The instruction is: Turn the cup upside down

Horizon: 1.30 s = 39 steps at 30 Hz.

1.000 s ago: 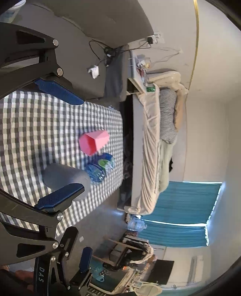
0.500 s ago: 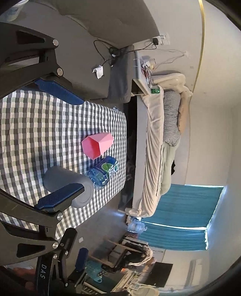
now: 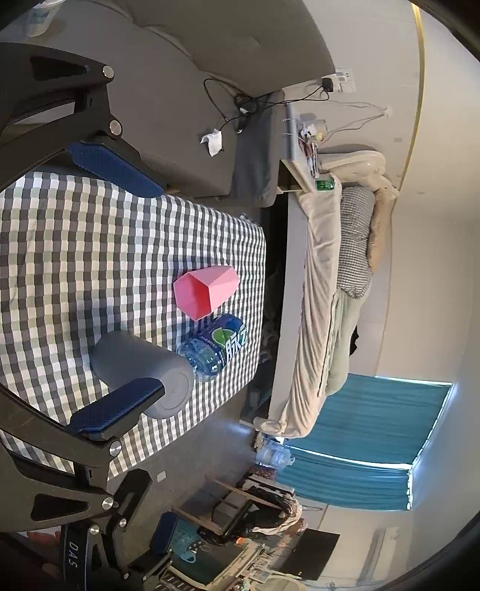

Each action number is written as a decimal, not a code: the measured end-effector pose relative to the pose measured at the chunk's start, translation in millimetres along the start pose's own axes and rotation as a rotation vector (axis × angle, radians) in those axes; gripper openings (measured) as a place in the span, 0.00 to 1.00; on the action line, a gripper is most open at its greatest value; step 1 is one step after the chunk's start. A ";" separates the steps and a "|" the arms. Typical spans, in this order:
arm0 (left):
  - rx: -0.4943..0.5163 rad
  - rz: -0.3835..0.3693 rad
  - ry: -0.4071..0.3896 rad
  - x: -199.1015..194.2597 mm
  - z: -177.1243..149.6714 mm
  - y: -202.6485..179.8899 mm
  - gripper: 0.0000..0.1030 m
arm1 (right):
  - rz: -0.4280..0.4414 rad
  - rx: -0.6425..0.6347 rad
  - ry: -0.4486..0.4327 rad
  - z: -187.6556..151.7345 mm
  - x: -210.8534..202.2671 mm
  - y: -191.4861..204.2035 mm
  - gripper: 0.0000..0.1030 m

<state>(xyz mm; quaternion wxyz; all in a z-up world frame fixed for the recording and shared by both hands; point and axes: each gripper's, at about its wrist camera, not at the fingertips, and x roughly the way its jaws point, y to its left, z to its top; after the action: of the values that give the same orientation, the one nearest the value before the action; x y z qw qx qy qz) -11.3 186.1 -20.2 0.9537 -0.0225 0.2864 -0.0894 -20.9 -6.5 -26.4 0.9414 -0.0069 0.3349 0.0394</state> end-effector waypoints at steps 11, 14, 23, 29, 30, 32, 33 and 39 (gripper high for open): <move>0.014 -0.012 -0.003 -3.8 -0.5 -0.8 0.98 | -0.003 0.012 -0.007 1.1 -2.0 -0.6 1.00; 0.004 -0.024 -0.003 -5.0 -0.1 -0.1 0.98 | -0.003 0.013 -0.011 1.5 -2.7 0.5 1.00; 0.009 -0.015 -0.032 -10.0 2.3 -0.6 0.98 | -0.009 0.018 -0.003 2.0 -2.2 -0.2 1.00; 0.027 -0.013 -0.030 -9.6 1.1 -2.9 0.98 | -0.008 0.022 -0.001 2.0 -2.0 -1.1 1.00; 0.030 -0.013 -0.030 -9.3 1.2 -3.3 0.98 | -0.007 0.021 0.000 1.9 -1.5 -1.5 1.00; 0.032 -0.012 -0.029 -9.1 1.5 -4.3 0.98 | -0.009 0.019 0.000 1.9 -1.4 -1.5 1.00; 0.033 -0.012 -0.028 -8.7 1.6 -4.4 0.98 | -0.009 0.019 0.000 1.7 -1.2 -1.7 1.00; 0.032 -0.013 -0.027 -8.1 1.0 -5.2 0.98 | -0.008 0.024 0.005 2.0 0.1 -2.2 1.00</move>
<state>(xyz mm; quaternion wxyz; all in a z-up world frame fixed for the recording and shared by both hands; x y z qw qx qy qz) -18.2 182.5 -14.5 0.9571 -0.0104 0.2718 -0.0998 -19.4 -8.6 -25.0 0.9406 0.0027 0.3379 0.0316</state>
